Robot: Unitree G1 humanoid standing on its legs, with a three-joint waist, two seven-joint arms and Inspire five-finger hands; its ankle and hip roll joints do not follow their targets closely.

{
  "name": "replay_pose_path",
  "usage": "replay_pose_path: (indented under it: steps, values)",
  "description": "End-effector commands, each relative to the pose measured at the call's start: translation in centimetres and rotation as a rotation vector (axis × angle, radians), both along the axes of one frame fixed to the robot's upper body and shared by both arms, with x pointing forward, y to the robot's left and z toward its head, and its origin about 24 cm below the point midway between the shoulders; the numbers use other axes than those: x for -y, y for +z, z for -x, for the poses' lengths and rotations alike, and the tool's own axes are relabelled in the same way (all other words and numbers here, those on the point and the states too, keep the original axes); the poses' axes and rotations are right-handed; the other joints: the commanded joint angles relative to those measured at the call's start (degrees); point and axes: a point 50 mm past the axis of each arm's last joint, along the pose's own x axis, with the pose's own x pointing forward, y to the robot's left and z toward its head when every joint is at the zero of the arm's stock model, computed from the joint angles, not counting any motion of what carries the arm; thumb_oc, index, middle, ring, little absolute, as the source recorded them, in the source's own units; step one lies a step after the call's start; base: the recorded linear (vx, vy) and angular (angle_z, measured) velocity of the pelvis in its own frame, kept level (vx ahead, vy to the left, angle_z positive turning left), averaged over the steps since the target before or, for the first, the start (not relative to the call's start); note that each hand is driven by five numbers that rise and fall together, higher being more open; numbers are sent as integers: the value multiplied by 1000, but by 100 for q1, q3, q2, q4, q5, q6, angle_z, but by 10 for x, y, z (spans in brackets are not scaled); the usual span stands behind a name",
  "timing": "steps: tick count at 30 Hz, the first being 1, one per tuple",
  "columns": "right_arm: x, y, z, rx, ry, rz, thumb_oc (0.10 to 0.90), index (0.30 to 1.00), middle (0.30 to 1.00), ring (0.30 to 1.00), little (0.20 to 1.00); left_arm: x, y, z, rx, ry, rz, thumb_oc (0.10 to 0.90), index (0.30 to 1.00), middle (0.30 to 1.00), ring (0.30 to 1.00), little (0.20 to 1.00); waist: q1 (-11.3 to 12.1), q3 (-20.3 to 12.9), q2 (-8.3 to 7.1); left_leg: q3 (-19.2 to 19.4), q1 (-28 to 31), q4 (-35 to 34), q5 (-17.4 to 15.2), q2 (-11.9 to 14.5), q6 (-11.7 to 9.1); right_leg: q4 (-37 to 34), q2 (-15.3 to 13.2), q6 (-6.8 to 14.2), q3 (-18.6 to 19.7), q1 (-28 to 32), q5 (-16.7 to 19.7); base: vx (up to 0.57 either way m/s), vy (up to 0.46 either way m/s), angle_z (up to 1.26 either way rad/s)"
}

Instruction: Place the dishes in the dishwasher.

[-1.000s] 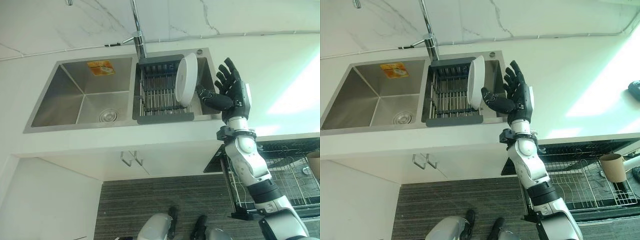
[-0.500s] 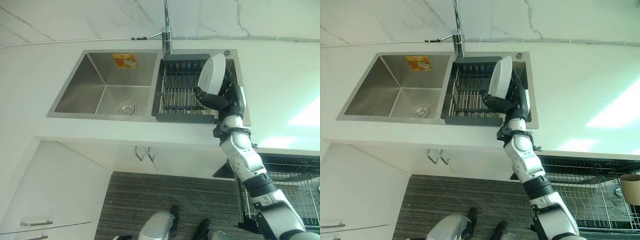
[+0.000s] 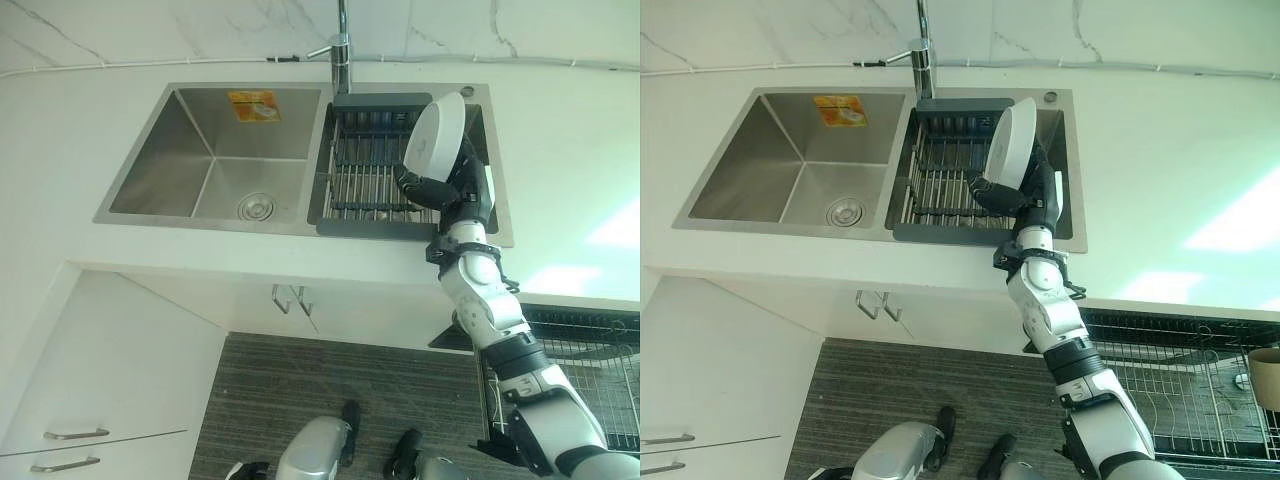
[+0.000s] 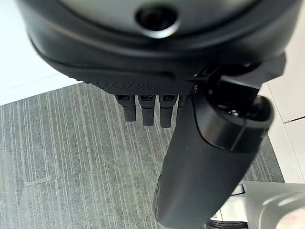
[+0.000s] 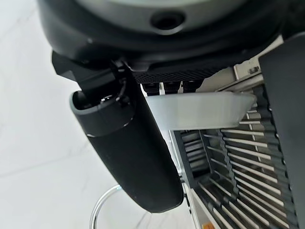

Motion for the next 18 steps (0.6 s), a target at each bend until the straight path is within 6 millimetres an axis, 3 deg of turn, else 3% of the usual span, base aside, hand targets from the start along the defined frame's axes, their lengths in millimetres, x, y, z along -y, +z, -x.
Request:
replay_pose_path:
  steps: [1,2,9,18]
  values:
    - [0,75,-2,281,-19,46,400,300,300,300,300,-24,2,17,-46,-62,-85,800,900,900,900,900,39,-299,-50,-90,-197,236,-282,481,-527,91,-155,268,379,201,-483,-68,31,0]
    - [2,76,-4,280,-27,54,400,300,300,300,300,-24,3,16,-41,-63,-84,800,900,900,900,900,34,-282,-13,-93,-277,236,-167,479,-484,91,-161,223,306,136,-370,-74,31,1]
    - [5,92,-5,353,-102,126,400,300,300,300,300,-23,4,11,-15,-75,-84,800,900,900,900,900,101,-182,8,-194,-263,236,-242,424,-519,91,-167,261,371,144,-457,18,-10,5]
    - [-5,111,12,567,-75,64,400,300,300,300,300,-21,3,13,-4,-62,-81,800,900,900,900,900,94,-210,13,-180,-186,236,-272,419,-501,91,-164,260,414,155,-463,-18,-15,0]
